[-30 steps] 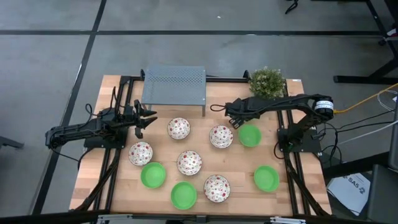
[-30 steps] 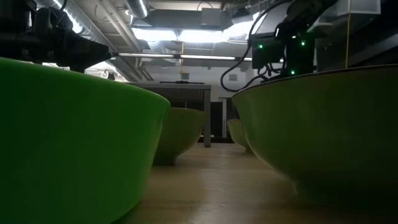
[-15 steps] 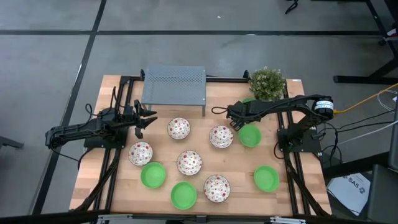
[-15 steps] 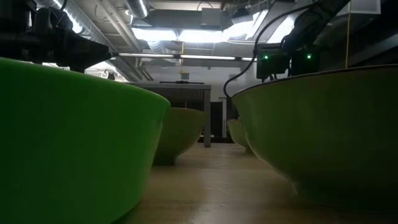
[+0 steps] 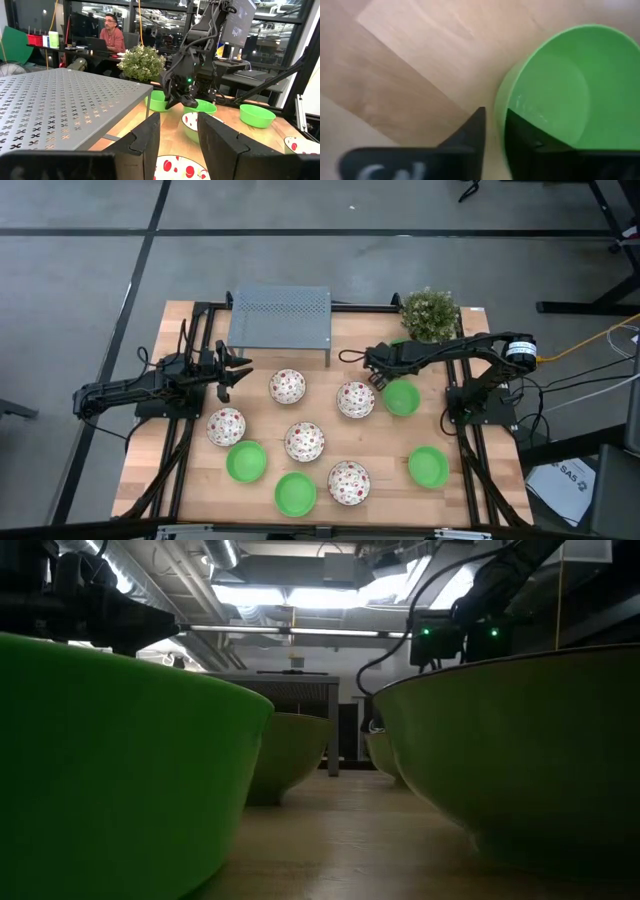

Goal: Pick & Place Mini bowls
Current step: Put the green bowl on the shelf

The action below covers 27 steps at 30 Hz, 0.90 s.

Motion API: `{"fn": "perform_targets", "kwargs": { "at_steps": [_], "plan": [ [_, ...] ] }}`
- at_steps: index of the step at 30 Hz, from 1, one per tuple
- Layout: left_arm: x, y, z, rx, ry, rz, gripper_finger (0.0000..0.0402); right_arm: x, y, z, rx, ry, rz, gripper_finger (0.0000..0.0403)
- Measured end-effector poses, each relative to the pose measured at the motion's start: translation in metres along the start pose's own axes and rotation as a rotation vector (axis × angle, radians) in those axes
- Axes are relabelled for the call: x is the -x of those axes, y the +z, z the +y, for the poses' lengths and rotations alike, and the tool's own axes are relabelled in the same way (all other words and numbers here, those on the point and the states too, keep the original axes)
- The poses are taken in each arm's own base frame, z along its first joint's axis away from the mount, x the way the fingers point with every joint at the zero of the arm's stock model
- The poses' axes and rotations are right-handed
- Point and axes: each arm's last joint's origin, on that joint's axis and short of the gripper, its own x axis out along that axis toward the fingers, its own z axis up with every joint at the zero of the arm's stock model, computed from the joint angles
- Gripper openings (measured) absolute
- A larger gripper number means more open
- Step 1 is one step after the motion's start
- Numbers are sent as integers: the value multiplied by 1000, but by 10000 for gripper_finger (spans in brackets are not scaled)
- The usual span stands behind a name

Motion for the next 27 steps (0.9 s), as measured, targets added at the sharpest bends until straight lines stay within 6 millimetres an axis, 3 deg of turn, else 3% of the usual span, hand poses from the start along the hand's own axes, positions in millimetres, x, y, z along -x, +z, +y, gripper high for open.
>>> {"fn": "perform_targets", "kwargs": {
  "at_steps": [4,9,16,27],
  "plan": [
    [0,0,0,0,0,0,125,0,1,3,-4,60,8,9],
    [0,0,0,0,0,0,125,1,2,5,2,123,18,25],
    [0,0,0,0,0,0,125,5,8,7,-13,189,-31,8],
    [0,0,0,0,0,0,125,29,39,9,-27,271,-166,5]
  ]
}}
